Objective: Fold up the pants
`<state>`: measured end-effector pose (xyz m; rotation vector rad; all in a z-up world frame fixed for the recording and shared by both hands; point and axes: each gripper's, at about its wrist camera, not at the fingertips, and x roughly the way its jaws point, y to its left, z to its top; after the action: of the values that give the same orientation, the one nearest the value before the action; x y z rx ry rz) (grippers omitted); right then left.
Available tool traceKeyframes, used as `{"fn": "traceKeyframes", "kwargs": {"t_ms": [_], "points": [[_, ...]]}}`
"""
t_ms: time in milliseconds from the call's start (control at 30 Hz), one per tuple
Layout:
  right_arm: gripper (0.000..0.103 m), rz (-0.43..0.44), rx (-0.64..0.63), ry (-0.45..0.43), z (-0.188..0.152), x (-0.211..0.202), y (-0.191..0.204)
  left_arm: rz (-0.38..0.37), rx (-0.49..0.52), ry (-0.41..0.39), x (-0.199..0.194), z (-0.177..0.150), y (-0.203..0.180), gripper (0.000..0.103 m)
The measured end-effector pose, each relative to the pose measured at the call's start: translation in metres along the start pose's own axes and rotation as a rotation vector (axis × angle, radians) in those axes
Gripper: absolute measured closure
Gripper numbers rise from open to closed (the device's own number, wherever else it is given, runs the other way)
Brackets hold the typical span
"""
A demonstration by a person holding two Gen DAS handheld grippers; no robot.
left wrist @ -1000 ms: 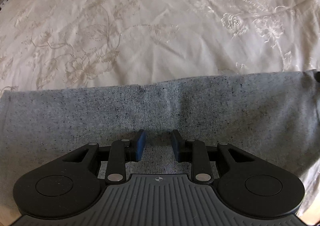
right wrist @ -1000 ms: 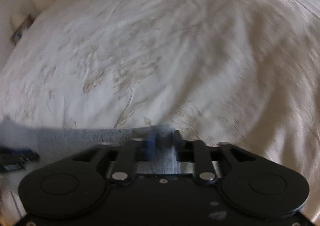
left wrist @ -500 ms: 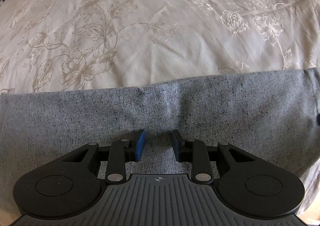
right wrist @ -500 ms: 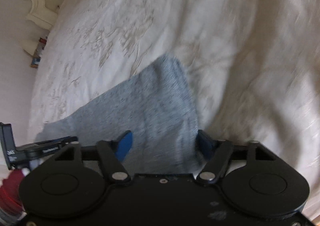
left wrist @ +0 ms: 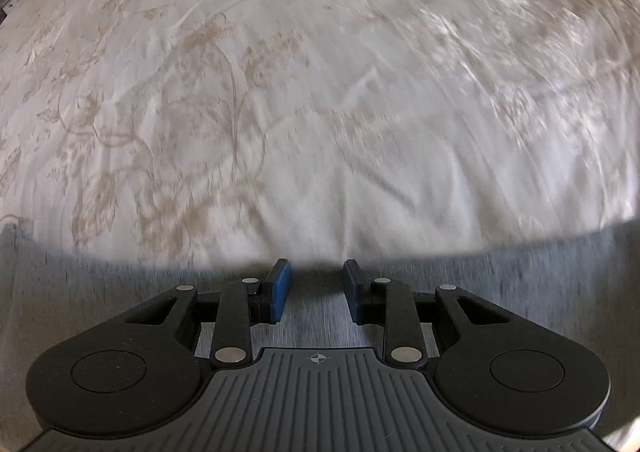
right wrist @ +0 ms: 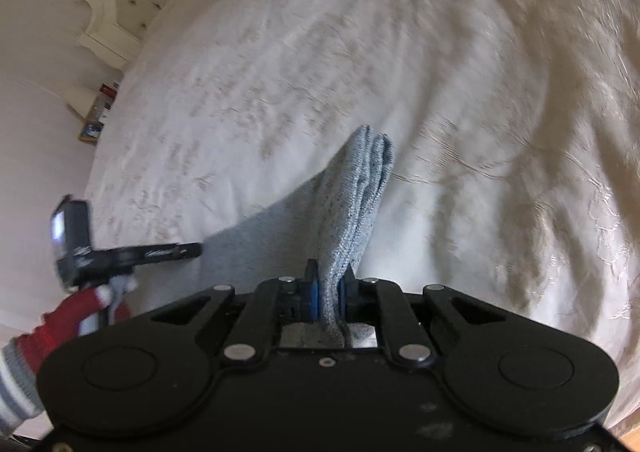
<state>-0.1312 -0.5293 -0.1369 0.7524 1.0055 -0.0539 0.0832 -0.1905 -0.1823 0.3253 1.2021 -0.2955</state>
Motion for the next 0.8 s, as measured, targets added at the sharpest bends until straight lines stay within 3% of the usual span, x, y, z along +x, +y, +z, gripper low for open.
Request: {"fn": "traceKeyframes", "kwargs": {"t_ms": [100, 233, 500, 633, 800], "points": [[0.092, -0.005, -0.003, -0.018, 0.003, -0.010, 0.012, -0.008, -0.024, -0.031, -0.013, 0.002, 0.004, 0.074], [0.092, 0.000, 0.004, -0.050, 0.007, -0.021, 0.025, -0.056, -0.019, -0.040, -0.037, -0.027, 0.007, 0.074], [0.092, -0.026, 0.023, -0.099, 0.006, -0.022, 0.052, -0.127, 0.113, 0.084, -0.034, -0.107, -0.004, 0.074], [0.092, -0.057, 0.007, -0.119, 0.001, -0.023, 0.076, -0.176, 0.095, 0.065, -0.037, -0.104, 0.009, 0.074], [0.092, -0.055, -0.064, -0.159, -0.008, -0.026, 0.140, -0.203, 0.022, 0.003, -0.052, -0.093, 0.064, 0.074]]}}
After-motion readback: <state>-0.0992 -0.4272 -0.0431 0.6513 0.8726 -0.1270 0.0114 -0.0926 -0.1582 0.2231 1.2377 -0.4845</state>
